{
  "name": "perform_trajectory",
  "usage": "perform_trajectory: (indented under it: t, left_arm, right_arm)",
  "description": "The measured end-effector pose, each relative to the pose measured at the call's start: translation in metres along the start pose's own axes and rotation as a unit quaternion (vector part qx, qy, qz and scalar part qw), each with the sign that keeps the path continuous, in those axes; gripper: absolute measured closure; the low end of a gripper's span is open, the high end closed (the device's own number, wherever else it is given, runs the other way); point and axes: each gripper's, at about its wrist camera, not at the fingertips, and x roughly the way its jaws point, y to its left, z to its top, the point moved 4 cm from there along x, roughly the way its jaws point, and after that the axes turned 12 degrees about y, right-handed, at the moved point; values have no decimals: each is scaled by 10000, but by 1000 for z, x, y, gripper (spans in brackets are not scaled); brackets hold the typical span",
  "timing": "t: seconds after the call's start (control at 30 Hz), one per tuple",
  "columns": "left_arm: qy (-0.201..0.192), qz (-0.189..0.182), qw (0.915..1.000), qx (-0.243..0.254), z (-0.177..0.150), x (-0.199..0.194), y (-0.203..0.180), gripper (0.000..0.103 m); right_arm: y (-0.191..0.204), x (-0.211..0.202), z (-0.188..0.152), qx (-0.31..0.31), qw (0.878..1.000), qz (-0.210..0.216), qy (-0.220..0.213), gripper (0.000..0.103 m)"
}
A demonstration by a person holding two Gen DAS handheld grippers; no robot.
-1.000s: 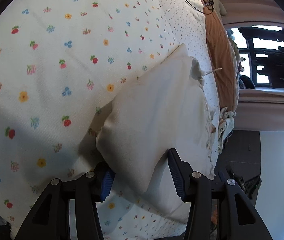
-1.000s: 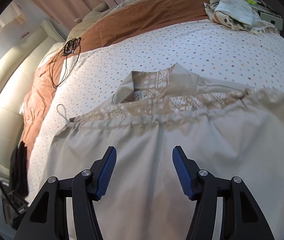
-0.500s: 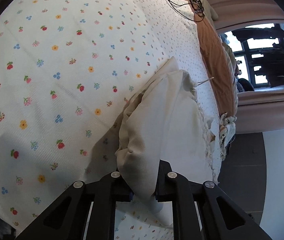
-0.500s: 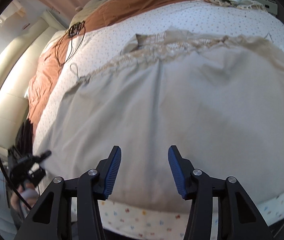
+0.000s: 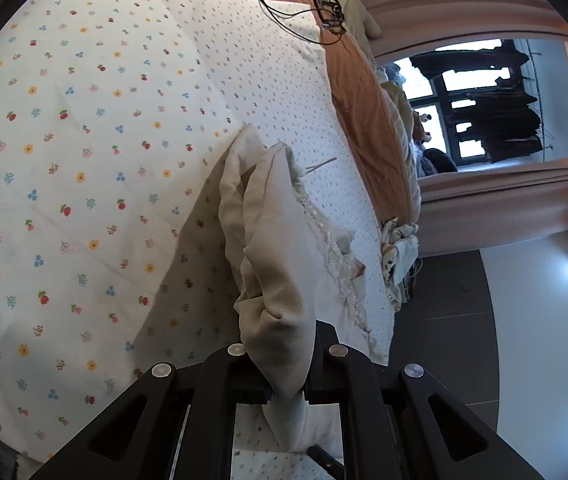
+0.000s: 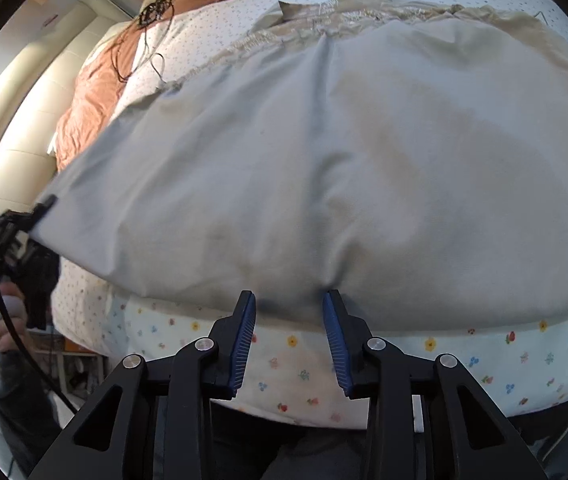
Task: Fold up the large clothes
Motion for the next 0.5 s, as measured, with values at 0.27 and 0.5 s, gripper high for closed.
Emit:
perform_trajectory:
  t: [0.27, 0.5]
  left_arm:
    - [89, -440, 9988, 216, -3, -3, -23, 94]
    - [107, -736, 9965, 382, -2, 0, -39, 94]
  right_arm:
    - [-7, 12, 11, 263, 9996, 35, -5, 70]
    - [-6, 15, 32, 293, 9994, -80, -146, 75]
